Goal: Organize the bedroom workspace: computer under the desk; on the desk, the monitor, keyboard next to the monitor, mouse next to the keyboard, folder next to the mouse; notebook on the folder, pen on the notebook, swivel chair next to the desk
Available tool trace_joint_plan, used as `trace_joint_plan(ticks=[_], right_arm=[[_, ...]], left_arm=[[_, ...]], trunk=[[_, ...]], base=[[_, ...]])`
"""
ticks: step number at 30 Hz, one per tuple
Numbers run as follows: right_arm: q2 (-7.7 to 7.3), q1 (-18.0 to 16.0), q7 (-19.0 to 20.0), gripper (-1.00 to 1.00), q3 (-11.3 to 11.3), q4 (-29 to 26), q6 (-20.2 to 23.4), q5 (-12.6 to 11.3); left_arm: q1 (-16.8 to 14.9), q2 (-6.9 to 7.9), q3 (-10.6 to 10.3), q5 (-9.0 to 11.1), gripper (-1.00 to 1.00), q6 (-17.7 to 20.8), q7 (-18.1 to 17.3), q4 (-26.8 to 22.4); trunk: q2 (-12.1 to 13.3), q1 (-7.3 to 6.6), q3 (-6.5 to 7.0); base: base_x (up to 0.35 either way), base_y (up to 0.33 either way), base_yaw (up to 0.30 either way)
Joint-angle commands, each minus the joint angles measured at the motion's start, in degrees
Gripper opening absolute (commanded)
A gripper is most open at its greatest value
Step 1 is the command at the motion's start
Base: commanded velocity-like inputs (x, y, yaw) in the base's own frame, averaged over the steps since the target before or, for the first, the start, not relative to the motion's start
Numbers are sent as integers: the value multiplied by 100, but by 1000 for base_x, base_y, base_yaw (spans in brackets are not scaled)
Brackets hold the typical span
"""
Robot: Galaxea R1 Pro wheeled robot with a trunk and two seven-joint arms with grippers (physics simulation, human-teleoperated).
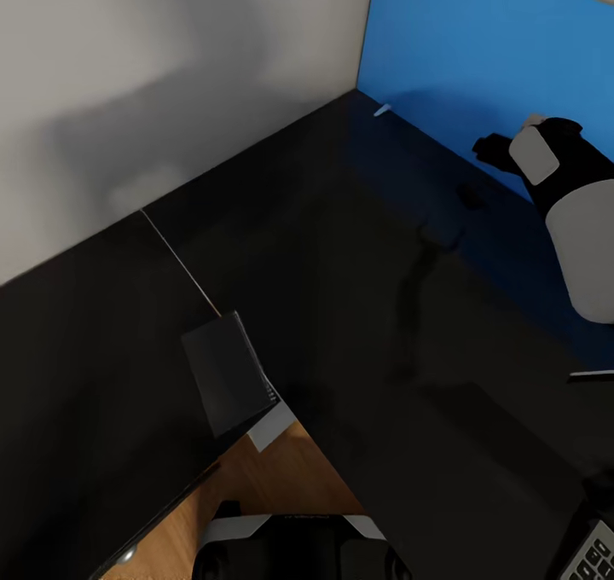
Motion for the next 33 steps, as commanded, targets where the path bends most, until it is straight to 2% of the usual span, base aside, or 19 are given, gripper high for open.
trace_joint_plan(ticks=[1,10,33], right_arm=[[-5,-5,-31,100,31,-9,23,-44],[-9,-18,-29,100,40,1,-108,-43],[-10,-19,-29,100,41,-6,-128,-51]], left_arm=[[2,-4,11,18,100,8,-20,-6],[2,-5,13,18,100,8,-20,-6],[2,-4,12,18,100,8,-20,-6]], trunk=[[-3,1,-12],[-3,1,-95],[-3,1,-308]], base=[[0,0,0],[0,0,0],[0,0,0]])
